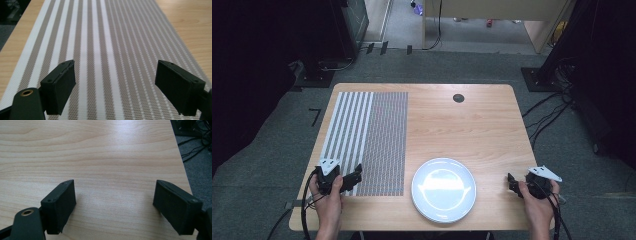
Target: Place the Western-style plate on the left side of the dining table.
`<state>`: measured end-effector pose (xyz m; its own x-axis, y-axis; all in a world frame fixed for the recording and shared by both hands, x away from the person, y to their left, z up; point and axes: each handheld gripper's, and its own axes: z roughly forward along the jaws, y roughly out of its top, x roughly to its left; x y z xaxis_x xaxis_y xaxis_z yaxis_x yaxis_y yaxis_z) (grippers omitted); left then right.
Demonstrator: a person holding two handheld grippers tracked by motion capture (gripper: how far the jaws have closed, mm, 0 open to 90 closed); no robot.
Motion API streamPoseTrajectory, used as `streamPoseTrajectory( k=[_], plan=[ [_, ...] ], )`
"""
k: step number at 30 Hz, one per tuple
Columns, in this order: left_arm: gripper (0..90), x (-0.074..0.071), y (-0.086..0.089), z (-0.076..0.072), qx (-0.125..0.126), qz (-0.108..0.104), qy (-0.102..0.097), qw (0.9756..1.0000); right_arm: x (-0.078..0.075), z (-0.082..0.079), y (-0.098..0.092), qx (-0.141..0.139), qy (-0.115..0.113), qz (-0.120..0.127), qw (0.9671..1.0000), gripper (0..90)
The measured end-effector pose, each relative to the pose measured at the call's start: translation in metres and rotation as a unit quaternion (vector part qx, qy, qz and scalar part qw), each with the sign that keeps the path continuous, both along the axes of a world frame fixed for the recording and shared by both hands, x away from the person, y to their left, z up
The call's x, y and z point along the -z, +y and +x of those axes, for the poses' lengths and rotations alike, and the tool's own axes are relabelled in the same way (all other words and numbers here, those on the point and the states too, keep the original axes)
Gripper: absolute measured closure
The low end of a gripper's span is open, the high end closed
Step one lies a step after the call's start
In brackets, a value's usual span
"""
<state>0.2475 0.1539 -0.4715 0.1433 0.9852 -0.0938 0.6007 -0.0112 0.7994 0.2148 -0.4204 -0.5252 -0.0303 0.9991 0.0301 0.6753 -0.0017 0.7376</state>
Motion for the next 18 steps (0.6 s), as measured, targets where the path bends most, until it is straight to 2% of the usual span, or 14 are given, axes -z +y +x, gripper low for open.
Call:
streamPoseTrajectory(
  k=[5,10,18],
  plan=[
    [17.0,-0.005,-0.018,0.002,0.015,-0.009,-0.007,0.9998,0.0,0.0,0.0,-0.002,0.0,0.0,1.0,17.8],
    [17.0,-0.001,-0.032,0.001,0.038,-0.011,-0.007,0.9992,0.0,0.0,0.001,-0.009,0.0,0.0,1.0,17.8],
    [17.0,0.0,-0.05,-0.003,0.076,-0.018,-0.01,0.9969,0.0,0.0,0.001,-0.01,0.0,0.0,0.9999,17.8]
  ],
)
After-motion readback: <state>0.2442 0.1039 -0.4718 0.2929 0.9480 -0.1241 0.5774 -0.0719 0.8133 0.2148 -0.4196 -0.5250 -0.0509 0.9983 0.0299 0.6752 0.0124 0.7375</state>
